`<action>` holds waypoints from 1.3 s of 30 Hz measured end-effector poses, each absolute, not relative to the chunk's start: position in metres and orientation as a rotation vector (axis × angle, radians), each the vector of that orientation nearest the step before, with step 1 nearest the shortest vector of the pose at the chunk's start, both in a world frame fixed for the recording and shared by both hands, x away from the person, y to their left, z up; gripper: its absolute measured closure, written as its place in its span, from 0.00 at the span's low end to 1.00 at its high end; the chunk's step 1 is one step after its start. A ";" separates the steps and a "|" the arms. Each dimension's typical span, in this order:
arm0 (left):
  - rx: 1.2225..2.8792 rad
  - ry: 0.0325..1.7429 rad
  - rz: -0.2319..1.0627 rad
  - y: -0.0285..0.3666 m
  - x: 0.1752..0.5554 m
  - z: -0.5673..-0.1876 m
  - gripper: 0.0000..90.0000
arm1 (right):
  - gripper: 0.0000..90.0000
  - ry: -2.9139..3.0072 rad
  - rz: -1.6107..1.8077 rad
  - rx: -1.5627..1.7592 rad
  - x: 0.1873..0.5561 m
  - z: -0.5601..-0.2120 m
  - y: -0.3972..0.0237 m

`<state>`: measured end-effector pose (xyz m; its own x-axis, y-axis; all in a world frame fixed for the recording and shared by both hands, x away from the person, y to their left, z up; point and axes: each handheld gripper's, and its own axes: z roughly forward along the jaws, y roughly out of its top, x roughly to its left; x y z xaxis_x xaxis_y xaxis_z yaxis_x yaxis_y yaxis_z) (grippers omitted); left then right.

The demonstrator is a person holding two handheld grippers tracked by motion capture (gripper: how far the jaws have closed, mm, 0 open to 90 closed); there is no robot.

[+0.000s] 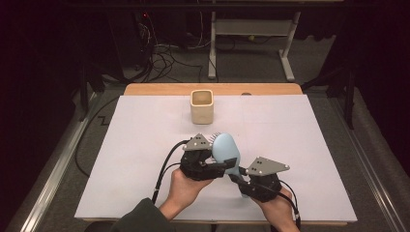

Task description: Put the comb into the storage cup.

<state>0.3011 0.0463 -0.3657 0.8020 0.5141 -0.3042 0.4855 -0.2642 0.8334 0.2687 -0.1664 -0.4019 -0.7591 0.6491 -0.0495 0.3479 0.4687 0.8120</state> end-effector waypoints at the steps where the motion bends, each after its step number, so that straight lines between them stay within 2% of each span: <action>1: 1.909 0.750 0.030 0.046 0.301 -0.365 0.56 | 0.78 2.371 1.197 0.842 0.269 -0.402 -0.167; 9: 1.911 0.724 0.016 0.048 0.301 -0.360 0.57 | 0.76 2.374 1.255 0.847 0.268 -0.401 -0.168; 23: 1.903 0.721 0.041 0.058 0.300 -0.353 0.57 | 0.50 2.337 1.395 0.882 0.268 -0.401 -0.179; 39: 1.889 0.720 0.075 0.065 0.300 -0.347 0.57 | 0.40 2.270 1.451 0.900 0.262 -0.401 -0.201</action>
